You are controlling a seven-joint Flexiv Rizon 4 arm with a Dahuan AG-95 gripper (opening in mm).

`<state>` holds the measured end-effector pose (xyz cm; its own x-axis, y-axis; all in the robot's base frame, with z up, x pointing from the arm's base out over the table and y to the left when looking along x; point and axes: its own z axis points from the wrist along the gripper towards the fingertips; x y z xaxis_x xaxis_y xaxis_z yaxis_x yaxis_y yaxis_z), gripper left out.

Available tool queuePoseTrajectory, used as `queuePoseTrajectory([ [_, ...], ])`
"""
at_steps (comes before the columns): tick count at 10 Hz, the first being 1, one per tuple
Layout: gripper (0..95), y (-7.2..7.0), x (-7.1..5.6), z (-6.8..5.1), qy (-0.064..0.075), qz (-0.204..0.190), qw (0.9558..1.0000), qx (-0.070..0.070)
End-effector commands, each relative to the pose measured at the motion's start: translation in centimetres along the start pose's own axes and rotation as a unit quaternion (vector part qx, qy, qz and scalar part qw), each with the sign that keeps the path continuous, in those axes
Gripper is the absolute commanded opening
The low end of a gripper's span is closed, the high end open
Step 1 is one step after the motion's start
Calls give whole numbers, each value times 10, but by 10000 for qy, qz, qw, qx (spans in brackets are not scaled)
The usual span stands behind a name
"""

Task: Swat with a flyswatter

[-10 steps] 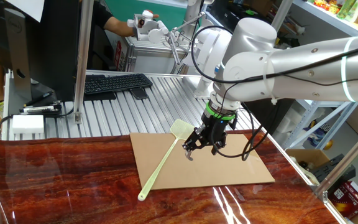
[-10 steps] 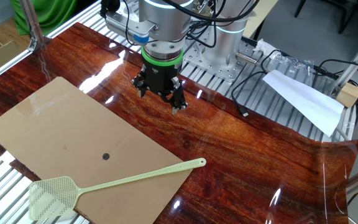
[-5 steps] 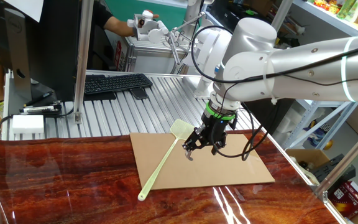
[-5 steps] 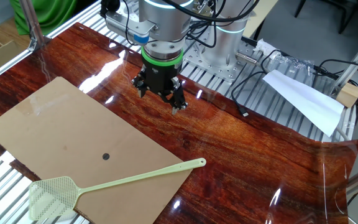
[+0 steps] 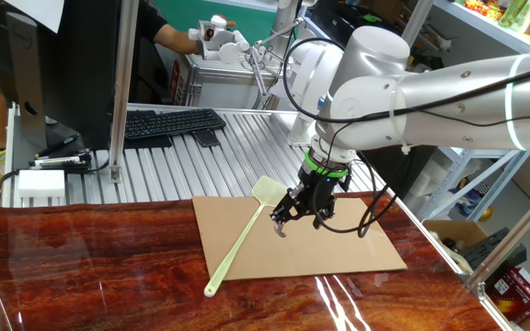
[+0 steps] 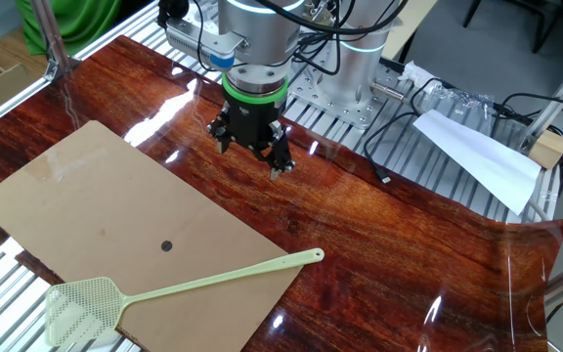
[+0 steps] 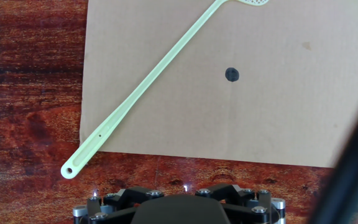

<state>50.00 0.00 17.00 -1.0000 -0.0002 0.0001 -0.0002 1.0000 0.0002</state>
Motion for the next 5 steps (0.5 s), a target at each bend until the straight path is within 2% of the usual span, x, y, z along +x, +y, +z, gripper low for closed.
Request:
queuePoseTrajectory([
  [1,950,0,0,0,5,353,9989,310],
  [2,0,0,0,0,9,352,9989,304],
  [5,0,1,0,3,-3,346,9990,286],
])
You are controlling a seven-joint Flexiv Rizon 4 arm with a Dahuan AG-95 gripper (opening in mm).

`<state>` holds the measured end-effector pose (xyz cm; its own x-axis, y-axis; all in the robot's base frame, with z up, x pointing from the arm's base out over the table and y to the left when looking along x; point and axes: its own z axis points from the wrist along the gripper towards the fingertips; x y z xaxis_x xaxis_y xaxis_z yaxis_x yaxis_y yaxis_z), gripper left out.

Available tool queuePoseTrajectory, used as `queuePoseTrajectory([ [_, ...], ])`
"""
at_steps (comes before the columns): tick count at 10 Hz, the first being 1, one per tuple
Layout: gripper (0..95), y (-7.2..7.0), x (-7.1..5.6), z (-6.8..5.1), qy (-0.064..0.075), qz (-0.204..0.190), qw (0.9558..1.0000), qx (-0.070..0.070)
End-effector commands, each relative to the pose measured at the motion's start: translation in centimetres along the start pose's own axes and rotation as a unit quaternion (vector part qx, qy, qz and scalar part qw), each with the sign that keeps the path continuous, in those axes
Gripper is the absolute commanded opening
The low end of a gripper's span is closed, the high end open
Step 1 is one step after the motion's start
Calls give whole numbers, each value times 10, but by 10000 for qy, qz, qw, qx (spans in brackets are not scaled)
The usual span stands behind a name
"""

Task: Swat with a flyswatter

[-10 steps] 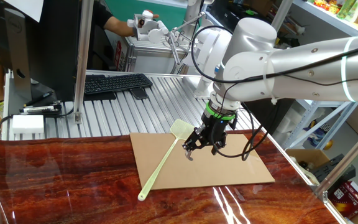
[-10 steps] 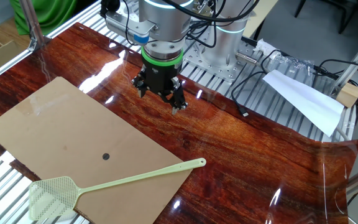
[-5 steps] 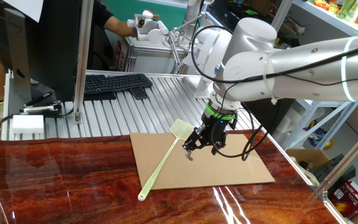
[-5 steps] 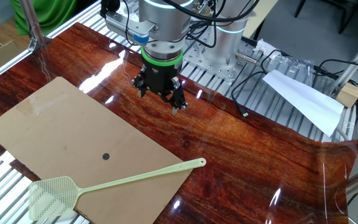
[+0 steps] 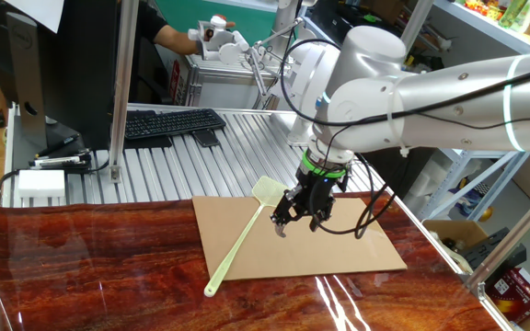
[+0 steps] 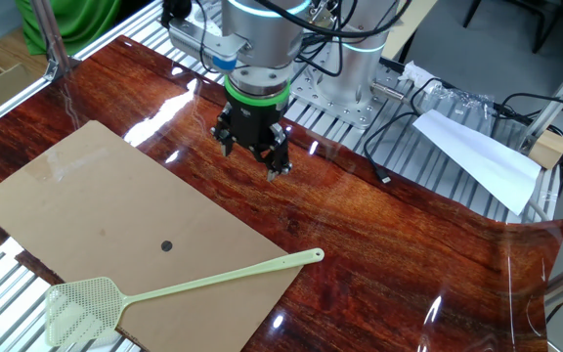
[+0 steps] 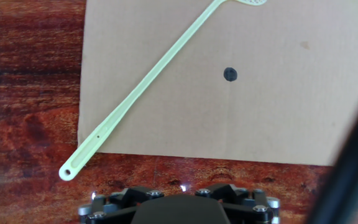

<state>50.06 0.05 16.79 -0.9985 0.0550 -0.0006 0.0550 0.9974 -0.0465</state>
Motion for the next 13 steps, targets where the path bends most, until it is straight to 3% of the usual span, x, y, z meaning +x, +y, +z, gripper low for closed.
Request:
queuePoseTrajectory([
  [1,0,1,1,1,-8,67,10000,52],
  [13,0,3,1,8,6,109,9999,48],
])
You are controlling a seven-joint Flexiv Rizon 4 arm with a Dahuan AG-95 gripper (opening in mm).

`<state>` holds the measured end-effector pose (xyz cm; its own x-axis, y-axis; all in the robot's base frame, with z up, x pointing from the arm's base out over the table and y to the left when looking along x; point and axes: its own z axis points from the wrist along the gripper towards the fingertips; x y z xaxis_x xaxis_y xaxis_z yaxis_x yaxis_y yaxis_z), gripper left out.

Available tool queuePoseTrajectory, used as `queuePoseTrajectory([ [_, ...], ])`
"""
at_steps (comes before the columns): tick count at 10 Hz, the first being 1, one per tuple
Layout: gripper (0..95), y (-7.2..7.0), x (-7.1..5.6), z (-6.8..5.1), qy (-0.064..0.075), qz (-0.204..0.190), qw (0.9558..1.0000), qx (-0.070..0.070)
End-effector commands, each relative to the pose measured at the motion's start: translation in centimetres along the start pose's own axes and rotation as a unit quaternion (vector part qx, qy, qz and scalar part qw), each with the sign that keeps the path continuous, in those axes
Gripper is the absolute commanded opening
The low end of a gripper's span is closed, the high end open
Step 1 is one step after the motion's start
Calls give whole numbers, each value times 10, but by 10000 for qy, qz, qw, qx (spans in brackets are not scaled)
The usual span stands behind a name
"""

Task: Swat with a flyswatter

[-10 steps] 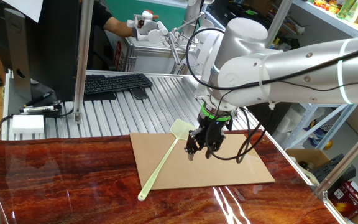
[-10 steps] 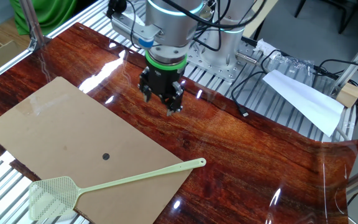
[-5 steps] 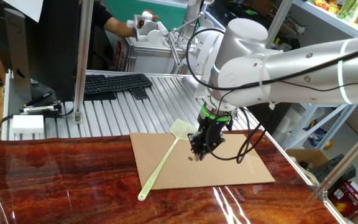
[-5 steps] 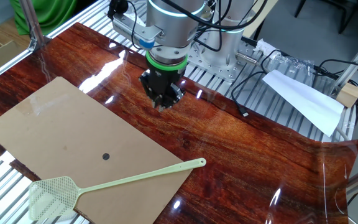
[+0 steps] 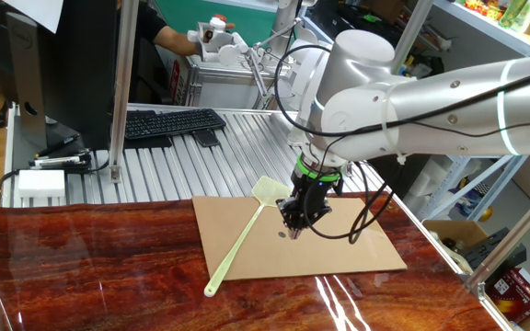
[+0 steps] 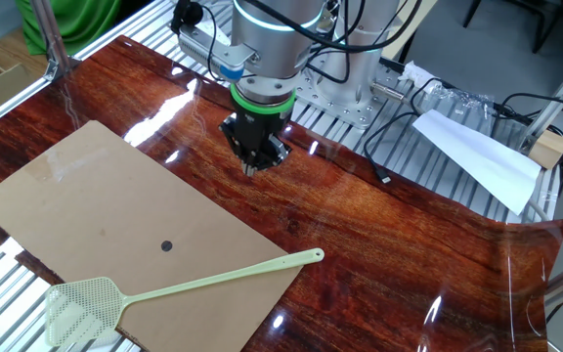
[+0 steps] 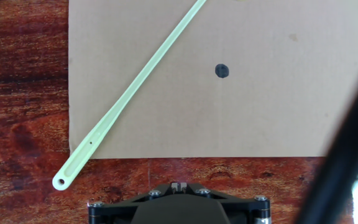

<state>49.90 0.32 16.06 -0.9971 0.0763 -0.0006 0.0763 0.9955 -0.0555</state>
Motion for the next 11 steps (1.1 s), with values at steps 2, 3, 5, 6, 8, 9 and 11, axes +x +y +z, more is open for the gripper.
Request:
queuePoseTrajectory([
  [2,0,0,-1,1,-1,8,10000,4],
  [3,0,1,-1,2,-1,25,10000,2],
  [5,0,2,-2,4,-5,58,10000,3],
  [6,0,2,-2,5,-5,69,10000,3],
  [8,0,4,-3,9,-12,99,10000,3],
  [9,0,4,-3,10,-10,104,9999,-2],
  [11,0,6,-5,16,-15,142,9999,-3],
])
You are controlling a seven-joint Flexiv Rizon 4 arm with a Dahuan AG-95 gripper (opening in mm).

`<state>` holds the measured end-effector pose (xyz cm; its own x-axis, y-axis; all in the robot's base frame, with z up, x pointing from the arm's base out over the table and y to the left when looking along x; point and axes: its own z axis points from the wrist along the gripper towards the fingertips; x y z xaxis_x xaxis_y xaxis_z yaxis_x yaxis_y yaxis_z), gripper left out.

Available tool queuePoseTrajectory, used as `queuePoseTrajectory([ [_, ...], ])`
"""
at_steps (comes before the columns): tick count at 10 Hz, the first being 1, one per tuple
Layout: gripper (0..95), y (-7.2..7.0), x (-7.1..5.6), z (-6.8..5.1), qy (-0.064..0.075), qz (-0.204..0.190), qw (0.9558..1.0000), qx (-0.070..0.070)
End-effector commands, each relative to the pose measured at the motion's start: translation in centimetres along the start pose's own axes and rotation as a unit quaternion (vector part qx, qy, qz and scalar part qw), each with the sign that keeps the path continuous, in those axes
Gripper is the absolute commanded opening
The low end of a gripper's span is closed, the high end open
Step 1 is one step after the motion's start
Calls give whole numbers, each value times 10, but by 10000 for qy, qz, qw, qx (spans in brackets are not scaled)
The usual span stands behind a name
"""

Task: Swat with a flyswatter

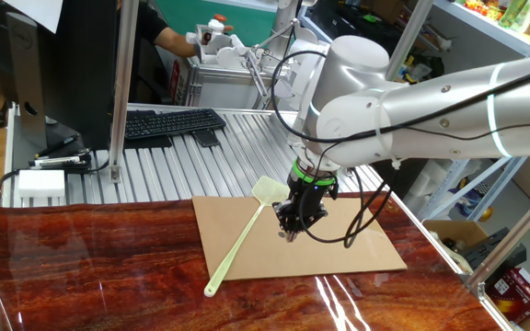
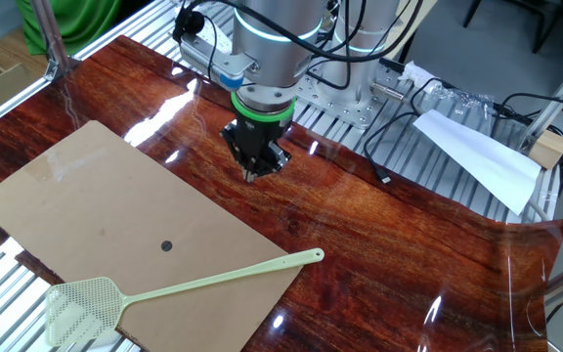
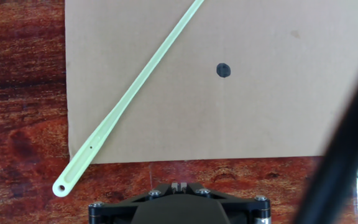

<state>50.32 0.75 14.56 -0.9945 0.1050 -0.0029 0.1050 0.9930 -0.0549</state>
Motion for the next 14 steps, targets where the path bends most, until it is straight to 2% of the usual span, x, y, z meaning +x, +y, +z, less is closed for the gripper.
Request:
queuePoseTrajectory([
  [1,0,1,-1,3,-12,10,10000,-1],
  [6,0,5,-5,17,-3,153,9999,-25],
  [11,0,11,-12,40,37,634,9979,-80],
  [14,0,12,-21,47,105,931,9955,-103],
])
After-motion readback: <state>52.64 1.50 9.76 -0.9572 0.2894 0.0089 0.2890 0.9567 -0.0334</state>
